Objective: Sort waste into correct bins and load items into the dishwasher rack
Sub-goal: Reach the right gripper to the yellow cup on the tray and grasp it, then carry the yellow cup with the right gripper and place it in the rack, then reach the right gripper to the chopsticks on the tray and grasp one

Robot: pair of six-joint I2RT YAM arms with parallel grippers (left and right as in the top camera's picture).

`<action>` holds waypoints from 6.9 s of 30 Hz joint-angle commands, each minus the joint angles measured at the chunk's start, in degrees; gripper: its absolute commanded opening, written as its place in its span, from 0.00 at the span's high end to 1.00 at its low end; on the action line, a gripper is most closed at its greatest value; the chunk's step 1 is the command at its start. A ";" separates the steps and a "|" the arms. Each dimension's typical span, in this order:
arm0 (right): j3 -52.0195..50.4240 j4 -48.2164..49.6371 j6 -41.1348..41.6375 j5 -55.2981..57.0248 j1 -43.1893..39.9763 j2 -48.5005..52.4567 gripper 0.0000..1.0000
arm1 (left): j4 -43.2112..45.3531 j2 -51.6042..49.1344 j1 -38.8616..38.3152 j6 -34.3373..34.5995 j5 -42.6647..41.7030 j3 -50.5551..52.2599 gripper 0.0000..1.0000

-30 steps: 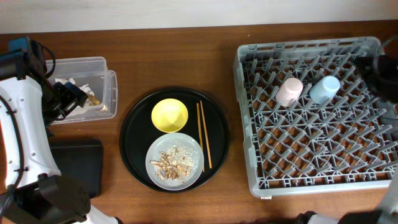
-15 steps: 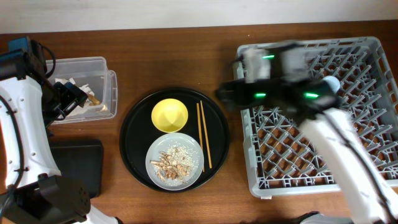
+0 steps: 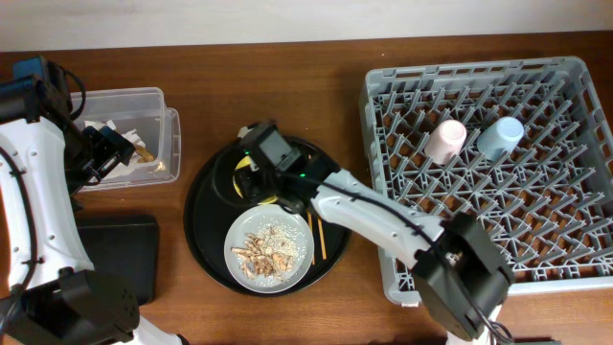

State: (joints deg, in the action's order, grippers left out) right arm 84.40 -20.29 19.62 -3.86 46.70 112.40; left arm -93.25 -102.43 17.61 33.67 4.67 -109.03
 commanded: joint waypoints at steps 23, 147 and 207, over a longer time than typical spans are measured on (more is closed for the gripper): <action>3.28 -2.40 -7.50 -0.90 0.92 -1.16 0.37 | -0.07 0.57 0.20 0.37 0.09 -0.61 0.01; -6.32 -55.25 -29.55 -51.76 -96.39 -25.75 0.84 | -0.07 0.57 0.20 0.37 0.09 -0.61 0.01; 2.32 -29.40 3.45 11.30 -8.44 3.50 0.32 | -0.07 0.57 0.20 0.37 0.09 -0.61 0.01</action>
State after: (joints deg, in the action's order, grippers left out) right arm 87.02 -49.93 21.69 2.55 37.15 111.74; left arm -93.25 -102.43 17.61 33.69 4.69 -109.03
